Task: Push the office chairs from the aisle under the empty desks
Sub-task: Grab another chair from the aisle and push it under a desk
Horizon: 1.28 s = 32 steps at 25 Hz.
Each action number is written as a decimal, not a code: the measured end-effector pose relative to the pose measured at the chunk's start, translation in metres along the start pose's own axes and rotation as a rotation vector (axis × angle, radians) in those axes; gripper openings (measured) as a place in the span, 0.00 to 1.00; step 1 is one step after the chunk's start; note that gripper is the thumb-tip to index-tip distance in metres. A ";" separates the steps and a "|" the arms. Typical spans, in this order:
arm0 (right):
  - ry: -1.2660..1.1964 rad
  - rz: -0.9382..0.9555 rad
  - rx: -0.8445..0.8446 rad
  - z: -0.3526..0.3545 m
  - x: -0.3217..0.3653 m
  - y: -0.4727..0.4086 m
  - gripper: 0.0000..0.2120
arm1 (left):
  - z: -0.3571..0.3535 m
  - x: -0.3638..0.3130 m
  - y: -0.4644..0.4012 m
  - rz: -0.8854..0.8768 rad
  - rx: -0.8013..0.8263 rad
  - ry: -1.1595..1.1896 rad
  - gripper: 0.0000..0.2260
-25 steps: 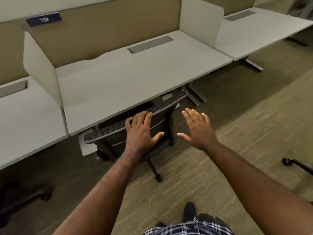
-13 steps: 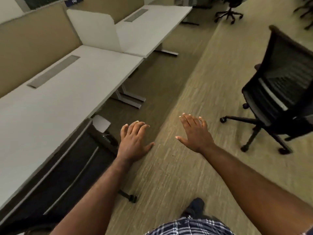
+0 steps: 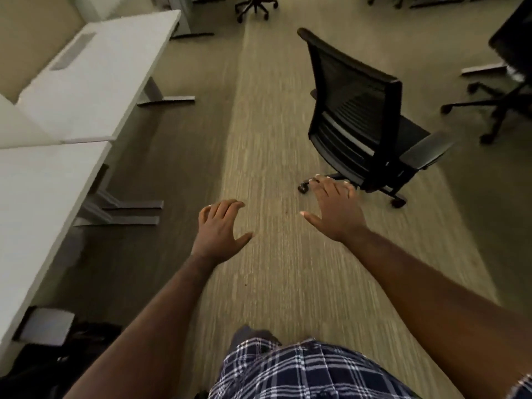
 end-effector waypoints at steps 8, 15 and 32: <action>0.018 -0.171 -0.087 0.020 -0.079 -0.074 0.37 | -0.030 -0.013 -0.161 -0.208 -0.011 0.010 0.30; 0.044 -0.257 -0.154 0.045 -0.109 -0.186 0.37 | -0.035 -0.001 -0.327 -0.320 -0.051 0.067 0.31; 0.247 -0.523 -0.349 0.115 -0.204 -0.295 0.36 | -0.047 -0.065 -0.588 -0.556 0.038 -0.007 0.45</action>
Point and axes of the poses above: each hand's wrist, its own y-axis away from the middle knuckle, its own z-axis out of the back of the hand, x = y × z, the point moved 6 cm from there along -y, towards the middle knuckle, and after that the axes turned 9 degrees about -y, right-handed, at the moved point
